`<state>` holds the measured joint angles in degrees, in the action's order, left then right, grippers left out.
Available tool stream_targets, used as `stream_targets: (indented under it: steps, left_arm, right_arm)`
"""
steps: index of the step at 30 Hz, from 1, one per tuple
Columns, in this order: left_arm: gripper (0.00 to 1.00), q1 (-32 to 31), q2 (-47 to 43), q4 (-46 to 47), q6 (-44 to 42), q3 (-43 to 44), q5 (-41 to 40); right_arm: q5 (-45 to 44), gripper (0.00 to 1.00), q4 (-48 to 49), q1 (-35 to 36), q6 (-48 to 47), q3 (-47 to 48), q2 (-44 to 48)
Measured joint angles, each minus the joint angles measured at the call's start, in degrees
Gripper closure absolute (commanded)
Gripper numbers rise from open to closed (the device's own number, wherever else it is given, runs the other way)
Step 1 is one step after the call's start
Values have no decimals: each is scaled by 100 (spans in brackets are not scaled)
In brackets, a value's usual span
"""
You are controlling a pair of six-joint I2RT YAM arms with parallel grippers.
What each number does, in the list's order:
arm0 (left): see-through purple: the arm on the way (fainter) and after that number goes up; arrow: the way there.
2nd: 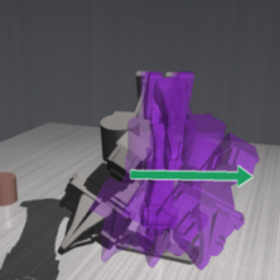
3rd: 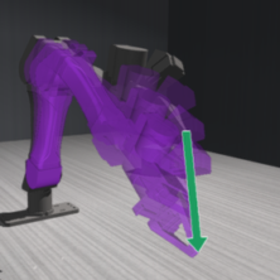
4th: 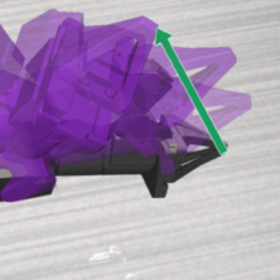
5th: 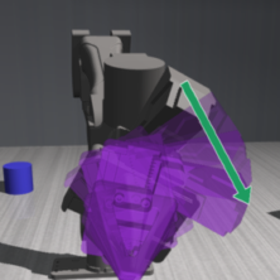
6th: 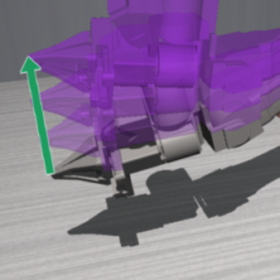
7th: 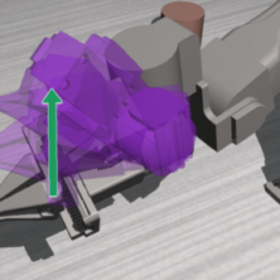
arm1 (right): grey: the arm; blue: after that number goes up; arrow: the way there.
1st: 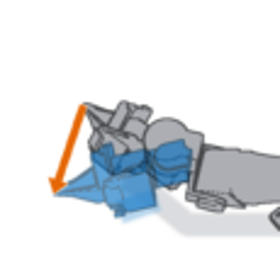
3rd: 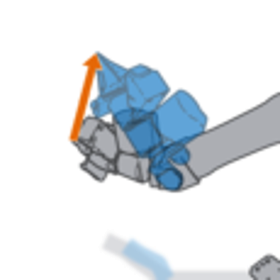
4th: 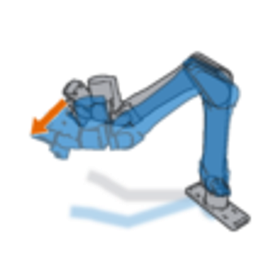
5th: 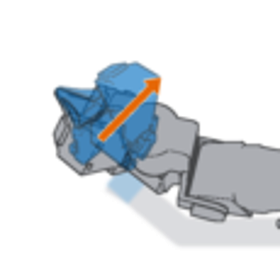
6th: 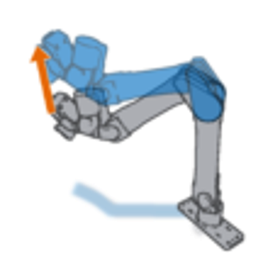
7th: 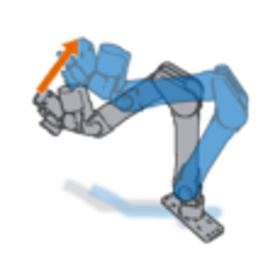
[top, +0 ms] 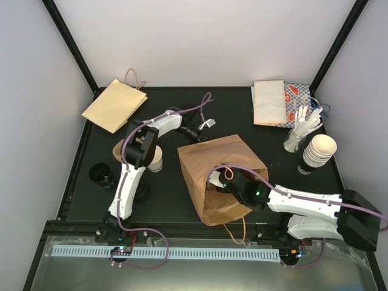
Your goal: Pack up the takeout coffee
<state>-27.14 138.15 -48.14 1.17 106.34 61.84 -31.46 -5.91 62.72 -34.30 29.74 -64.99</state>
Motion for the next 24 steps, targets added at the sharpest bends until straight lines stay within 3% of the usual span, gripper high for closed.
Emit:
stream_targets:
  steps: [7, 18, 24]
  left_arm:
    - [99, 2, 2, 17, 0, 0, 57]
    - [98, 2, 2, 22, 15, 0, 61]
    - [73, 31, 2, 92, 256, 0, -13]
  right_arm:
    - [225, 31, -140, -205, 315, 317, -210]
    - [356, 30, -1040, -363, 1735, 1082, -544]
    - [396, 30, -1405, -385, 2116, 1257, -544]
